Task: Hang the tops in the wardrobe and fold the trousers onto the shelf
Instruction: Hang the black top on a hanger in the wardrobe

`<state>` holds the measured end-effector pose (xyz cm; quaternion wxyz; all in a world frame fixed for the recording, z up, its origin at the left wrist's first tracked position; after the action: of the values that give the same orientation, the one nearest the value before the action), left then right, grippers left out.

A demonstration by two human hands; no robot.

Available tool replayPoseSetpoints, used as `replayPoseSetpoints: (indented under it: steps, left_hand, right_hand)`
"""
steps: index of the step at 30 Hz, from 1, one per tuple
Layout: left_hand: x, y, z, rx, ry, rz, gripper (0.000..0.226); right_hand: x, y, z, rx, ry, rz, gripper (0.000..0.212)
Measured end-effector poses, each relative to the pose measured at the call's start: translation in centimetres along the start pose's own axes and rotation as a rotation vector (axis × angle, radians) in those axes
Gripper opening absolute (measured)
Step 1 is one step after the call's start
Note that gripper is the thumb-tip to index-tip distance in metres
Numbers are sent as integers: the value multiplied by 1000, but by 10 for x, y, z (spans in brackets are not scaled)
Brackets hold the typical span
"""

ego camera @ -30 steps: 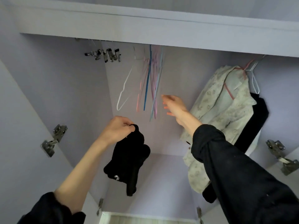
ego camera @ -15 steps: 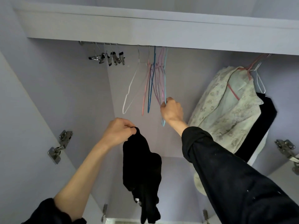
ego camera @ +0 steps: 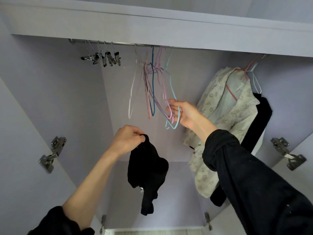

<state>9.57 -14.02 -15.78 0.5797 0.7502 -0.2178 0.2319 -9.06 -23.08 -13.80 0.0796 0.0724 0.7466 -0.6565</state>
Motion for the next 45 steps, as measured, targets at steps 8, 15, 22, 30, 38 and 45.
replayPoseSetpoints:
  steps: [8, 15, 22, 30, 38, 45]
  left_hand:
    - [2, -7, -4, 25, 6, -24, 22]
    - [4, -13, -8, 29, 5, -29, 22]
    - [1, -14, -10, 23, -7, -27, 22]
    - [-3, -16, -6, 23, -21, -4, 22]
    - [1, -7, -8, -22, 41, -25, 16]
    - [3, -5, -7, -9, 42, -21, 16]
  right_hand:
    - [3, 16, 1, -39, 100, -182, 16]
    - [10, 38, -1, 70, 312, -302, 22]
    - [20, 44, -6, 144, 293, -179, 25]
    - [21, 34, -14, 216, 200, -236, 20]
    - [26, 8, -14, 358, 227, -394, 20]
    - [26, -4, -15, 272, 147, 35, 29]
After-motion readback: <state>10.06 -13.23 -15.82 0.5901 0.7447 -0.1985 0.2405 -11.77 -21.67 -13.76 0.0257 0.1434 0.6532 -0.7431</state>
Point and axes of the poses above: each hand's wrist, its own z-axis towards the middle knuckle, its own x-axis out of the back of the hand, y = z × x, the point moved 4 cm from there along z, towards the middle knuckle, and after that the axes turned 8 degrees about x, right-handed, at the moved point
